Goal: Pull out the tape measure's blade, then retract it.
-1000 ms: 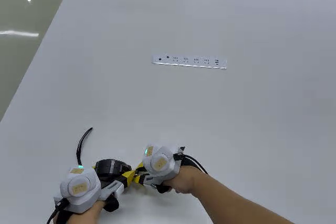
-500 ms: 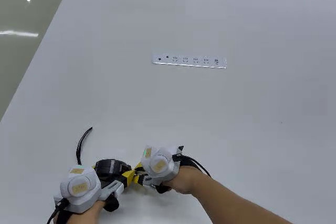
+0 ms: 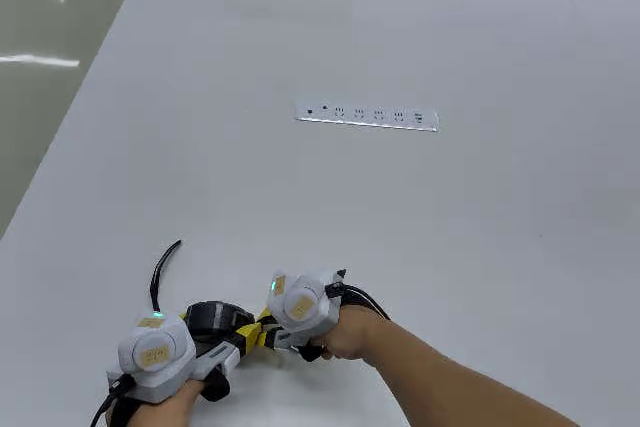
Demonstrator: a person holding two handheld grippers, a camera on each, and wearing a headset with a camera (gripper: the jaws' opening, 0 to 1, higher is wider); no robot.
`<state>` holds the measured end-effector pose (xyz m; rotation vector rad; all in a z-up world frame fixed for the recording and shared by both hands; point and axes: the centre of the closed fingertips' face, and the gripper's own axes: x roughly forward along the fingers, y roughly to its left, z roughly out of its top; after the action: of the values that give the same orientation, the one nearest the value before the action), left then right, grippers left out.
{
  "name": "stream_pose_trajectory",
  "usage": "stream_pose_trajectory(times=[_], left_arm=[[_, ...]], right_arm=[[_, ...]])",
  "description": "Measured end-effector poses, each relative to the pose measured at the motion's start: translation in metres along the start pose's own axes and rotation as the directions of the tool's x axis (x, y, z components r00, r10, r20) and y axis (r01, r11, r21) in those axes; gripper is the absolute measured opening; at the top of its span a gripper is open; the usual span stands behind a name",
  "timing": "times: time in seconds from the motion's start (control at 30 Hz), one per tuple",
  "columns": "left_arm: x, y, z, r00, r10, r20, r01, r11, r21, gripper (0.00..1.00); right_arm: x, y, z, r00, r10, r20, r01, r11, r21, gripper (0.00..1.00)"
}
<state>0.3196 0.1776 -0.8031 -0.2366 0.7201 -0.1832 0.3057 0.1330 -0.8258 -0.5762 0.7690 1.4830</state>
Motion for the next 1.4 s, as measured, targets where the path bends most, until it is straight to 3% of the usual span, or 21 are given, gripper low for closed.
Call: stream_pose_trajectory(times=[0.37,0.4,0.43,0.47,0.57,0.67,0.77,0.8,0.83,0.93,1.0,1.1,1.2,1.3,1.4], left_arm=[[-0.001,-0.001,-0.001,0.9999,-0.003,0.013,0.003,1.0,-0.004,0.65],[-0.002,-0.001,0.0,0.9999,-0.01,0.013,0.01,1.0,-0.014,0.65],[-0.005,-0.001,0.002,0.9997,-0.021,0.009,0.022,0.997,-0.071,0.64],[-0.006,0.002,0.008,0.9993,-0.019,0.031,0.021,0.997,-0.073,0.63],[-0.016,0.011,0.02,0.9991,-0.006,0.042,0.008,0.999,-0.051,0.69],[-0.028,0.022,0.031,0.9984,-0.029,0.048,0.031,0.999,-0.038,0.74],[-0.033,0.023,0.04,0.9939,-0.095,0.056,0.093,0.995,0.027,0.9],[-0.035,0.026,0.042,0.9933,-0.101,0.056,0.097,0.993,0.07,1.0],[-0.039,0.026,0.04,0.9918,-0.124,0.031,0.12,0.985,0.121,0.99],[-0.045,0.023,0.039,0.9872,-0.159,0.013,0.154,0.969,0.193,1.0],[-0.045,0.026,0.036,0.9856,-0.169,0.014,0.162,0.966,0.201,1.0],[-0.047,0.02,0.034,0.9785,-0.205,0.015,0.197,0.956,0.216,1.0],[-0.051,0.003,0.03,0.9557,-0.294,-0.012,0.289,0.927,0.238,1.0],[-0.053,0.001,0.026,0.9548,-0.294,-0.041,0.294,0.912,0.288,1.0],[-0.055,0.005,0.028,0.9547,-0.295,-0.038,0.294,0.914,0.281,1.0]], right_arm=[[-0.001,0.001,0.0,0.9998,-0.019,-0.007,0.019,1.0,0.009,0.15],[-0.001,0.001,0.0,0.9997,-0.025,-0.009,0.025,1.0,0.007,0.15],[-0.002,0.001,0.0,0.9994,-0.034,-0.008,0.034,0.999,0.01,0.15],[-0.002,0.0,0.0,0.9991,-0.043,-0.002,0.043,0.999,0.007,0.15],[-0.005,-0.004,-0.003,0.9968,-0.079,-0.008,0.079,0.997,0.007,0.17],[-0.01,-0.002,-0.004,0.996,-0.089,0.006,0.089,0.996,0.03,0.23],[-0.014,0.001,-0.003,0.9954,-0.093,0.021,0.092,0.994,0.054,0.28],[-0.016,0.003,-0.003,0.9952,-0.093,0.029,0.091,0.994,0.068,0.3],[-0.018,0.004,-0.004,0.9946,-0.099,0.033,0.096,0.993,0.071,0.33],[-0.026,0.004,-0.007,0.9922,-0.121,0.032,0.117,0.989,0.085,0.39],[-0.032,0.005,-0.007,0.9899,-0.133,0.049,0.127,0.987,0.102,0.42],[-0.043,0.007,-0.011,0.9854,-0.156,0.068,0.143,0.975,0.167,0.46],[-0.055,0.015,-0.01,0.977,-0.18,0.114,0.153,0.965,0.214,0.51],[-0.068,0.023,-0.018,0.9694,-0.207,0.131,0.174,0.959,0.225,0.55],[-0.084,0.03,-0.029,0.9612,-0.236,0.143,0.199,0.953,0.23,0.57]])
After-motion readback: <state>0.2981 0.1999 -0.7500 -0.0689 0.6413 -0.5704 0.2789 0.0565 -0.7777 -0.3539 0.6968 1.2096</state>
